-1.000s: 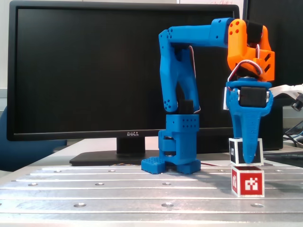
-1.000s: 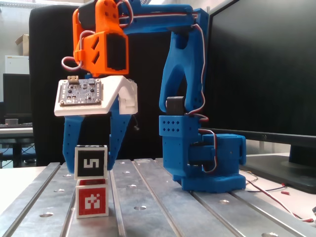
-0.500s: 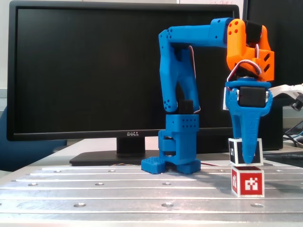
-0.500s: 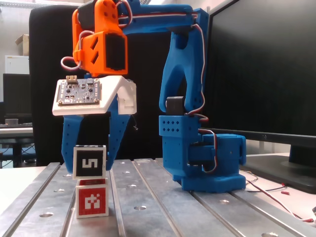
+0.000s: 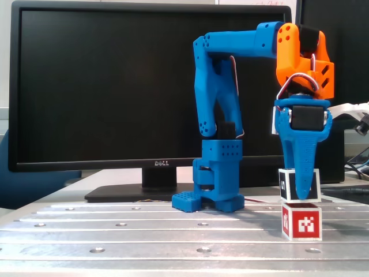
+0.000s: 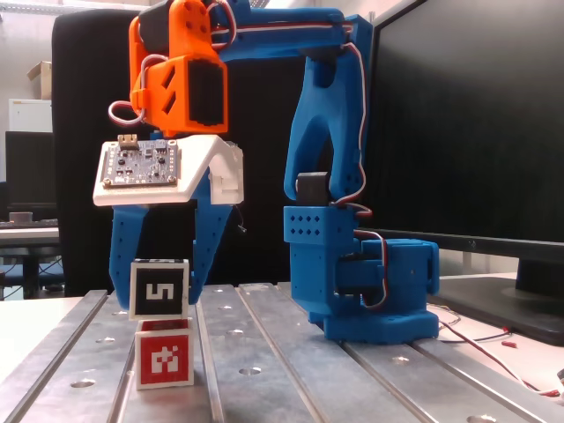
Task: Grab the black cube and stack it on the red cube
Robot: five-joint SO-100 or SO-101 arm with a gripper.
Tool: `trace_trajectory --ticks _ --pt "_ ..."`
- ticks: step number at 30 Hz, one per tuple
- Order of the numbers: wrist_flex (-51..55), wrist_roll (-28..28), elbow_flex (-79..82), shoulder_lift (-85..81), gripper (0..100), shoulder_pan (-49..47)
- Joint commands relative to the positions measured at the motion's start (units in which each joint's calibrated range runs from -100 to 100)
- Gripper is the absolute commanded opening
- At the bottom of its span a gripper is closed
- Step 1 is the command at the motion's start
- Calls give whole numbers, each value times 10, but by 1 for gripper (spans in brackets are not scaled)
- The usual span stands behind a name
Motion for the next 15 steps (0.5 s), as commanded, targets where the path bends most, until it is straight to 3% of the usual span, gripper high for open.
trace_trajectory --ticks 1,15 --pt "-2 -3 -2 -5 17 0" --pt "-23 -3 21 -12 17 0"
